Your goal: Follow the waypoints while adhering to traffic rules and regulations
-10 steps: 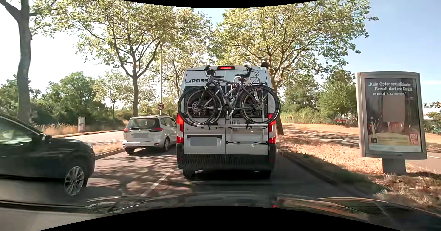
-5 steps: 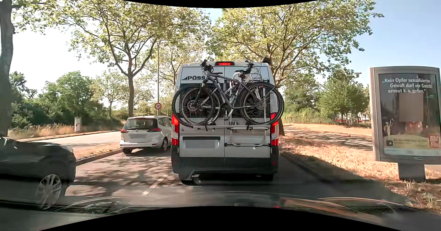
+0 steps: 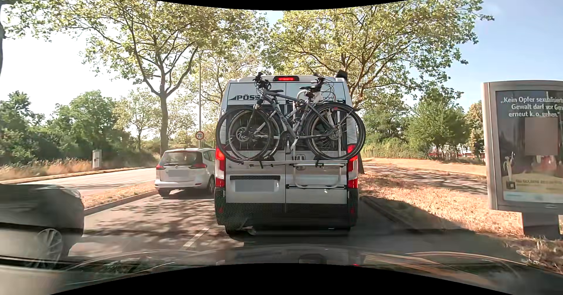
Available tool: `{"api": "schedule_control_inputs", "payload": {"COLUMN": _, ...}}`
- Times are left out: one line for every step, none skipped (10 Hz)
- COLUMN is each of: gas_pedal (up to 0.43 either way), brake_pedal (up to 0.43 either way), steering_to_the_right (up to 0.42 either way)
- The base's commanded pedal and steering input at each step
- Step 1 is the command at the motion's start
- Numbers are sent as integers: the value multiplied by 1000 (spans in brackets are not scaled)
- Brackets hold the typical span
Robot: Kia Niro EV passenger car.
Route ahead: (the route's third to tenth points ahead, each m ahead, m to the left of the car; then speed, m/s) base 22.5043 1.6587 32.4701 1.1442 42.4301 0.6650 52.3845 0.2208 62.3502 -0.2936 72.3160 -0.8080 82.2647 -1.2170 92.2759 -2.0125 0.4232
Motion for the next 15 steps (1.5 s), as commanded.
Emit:
{"api": "schedule_control_inputs", "payload": {"gas_pedal": 0, "brake_pedal": 165, "steering_to_the_right": 23}}
{"api": "schedule_control_inputs", "payload": {"gas_pedal": 0, "brake_pedal": 159, "steering_to_the_right": 23}}
{"api": "schedule_control_inputs", "payload": {"gas_pedal": 0, "brake_pedal": 152, "steering_to_the_right": 23}}
{"api": "schedule_control_inputs", "payload": {"gas_pedal": 0, "brake_pedal": 146, "steering_to_the_right": 23}}
{"api": "schedule_control_inputs", "payload": {"gas_pedal": 0, "brake_pedal": 140, "steering_to_the_right": 23}}
{"api": "schedule_control_inputs", "payload": {"gas_pedal": 0, "brake_pedal": 134, "steering_to_the_right": 23}}
{"api": "schedule_control_inputs", "payload": {"gas_pedal": 0, "brake_pedal": 140, "steering_to_the_right": 23}}
{"api": "schedule_control_inputs", "payload": {"gas_pedal": 0, "brake_pedal": 146, "steering_to_the_right": 23}}
{"api": "schedule_control_inputs", "payload": {"gas_pedal": 0, "brake_pedal": 152, "steering_to_the_right": 23}}
{"api": "schedule_control_inputs", "payload": {"gas_pedal": 0, "brake_pedal": 152, "steering_to_the_right": 23}}
{"api": "schedule_control_inputs", "payload": {"gas_pedal": 0, "brake_pedal": 152, "steering_to_the_right": 23}}
{"api": "schedule_control_inputs", "payload": {"gas_pedal": 0, "brake_pedal": 152, "steering_to_the_right": 23}}
{"api": "schedule_control_inputs", "payload": {"gas_pedal": 0, "brake_pedal": 159, "steering_to_the_right": 23}}
{"api": "schedule_control_inputs", "payload": {"gas_pedal": 0, "brake_pedal": 165, "steering_to_the_right": 23}}
{"api": "schedule_control_inputs", "payload": {"gas_pedal": 0, "brake_pedal": 165, "steering_to_the_right": 23}}
